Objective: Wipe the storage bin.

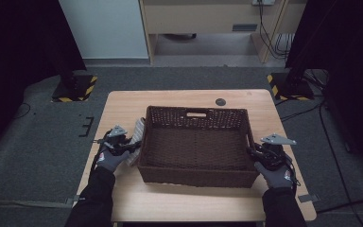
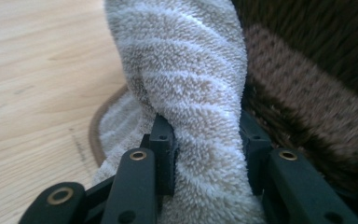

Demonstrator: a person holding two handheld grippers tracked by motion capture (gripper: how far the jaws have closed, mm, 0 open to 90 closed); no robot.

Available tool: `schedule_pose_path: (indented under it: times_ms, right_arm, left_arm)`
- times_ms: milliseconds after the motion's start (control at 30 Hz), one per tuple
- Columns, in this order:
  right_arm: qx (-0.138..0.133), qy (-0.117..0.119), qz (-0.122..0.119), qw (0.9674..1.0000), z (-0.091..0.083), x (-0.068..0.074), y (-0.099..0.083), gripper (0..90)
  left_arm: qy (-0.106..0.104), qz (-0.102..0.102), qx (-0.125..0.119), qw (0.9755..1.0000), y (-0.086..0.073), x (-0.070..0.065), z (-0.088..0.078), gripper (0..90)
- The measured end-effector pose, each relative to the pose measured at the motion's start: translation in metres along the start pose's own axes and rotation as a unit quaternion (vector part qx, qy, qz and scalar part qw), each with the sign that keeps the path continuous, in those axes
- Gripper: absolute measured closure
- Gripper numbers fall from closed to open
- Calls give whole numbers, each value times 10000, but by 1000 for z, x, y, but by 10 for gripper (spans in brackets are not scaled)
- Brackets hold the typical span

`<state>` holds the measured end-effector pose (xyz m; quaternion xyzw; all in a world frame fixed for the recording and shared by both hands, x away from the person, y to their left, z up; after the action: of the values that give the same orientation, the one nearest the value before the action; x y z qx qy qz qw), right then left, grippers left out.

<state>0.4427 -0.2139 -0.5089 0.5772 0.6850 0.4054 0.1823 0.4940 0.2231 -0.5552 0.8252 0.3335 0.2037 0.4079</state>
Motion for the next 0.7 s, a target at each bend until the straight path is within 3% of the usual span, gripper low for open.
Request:
schedule_pose_path:
  times_ms: [133,200,300,400,533,600,700]
  right_arm:
    - [7,-59,-24,10000,0,1,0,687]
    - [23,-91,-18,10000,0,3,0,688]
    - [34,-96,-21,9999,1,6,-1,685]
    - [-6,-44,15,10000,2,6,-1,681]
    - [-4,-30,-16,10000,2,6,-1,676]
    - [-4,-1,14,10000,2,6,-1,674]
    - [-26,26,33,10000,2,6,-1,673]
  left_arm:
    - [185,-87,-370,9991,12,3,-26,642]
    - [166,24,-573,9982,21,-3,-41,642]
    - [116,266,-663,9974,30,-13,-51,642]
    - [98,415,-527,9977,31,-17,-43,639]
    - [39,406,-421,9983,25,-16,-35,641]
    - [-7,393,-391,9985,20,-16,-32,641]
    - [4,401,-133,9991,5,-16,-23,642]
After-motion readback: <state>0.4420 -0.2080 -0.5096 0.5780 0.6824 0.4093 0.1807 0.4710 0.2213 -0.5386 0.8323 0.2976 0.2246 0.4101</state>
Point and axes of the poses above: each handheld gripper's, and its own axes: z roughly forward along the jaws, y roughly out of its top, x roughly to its left, the point moved 10 cm from there along z, roughly forward along the jaws, and after that the axes turned 14 degrees about z, right-handed, at the moved point
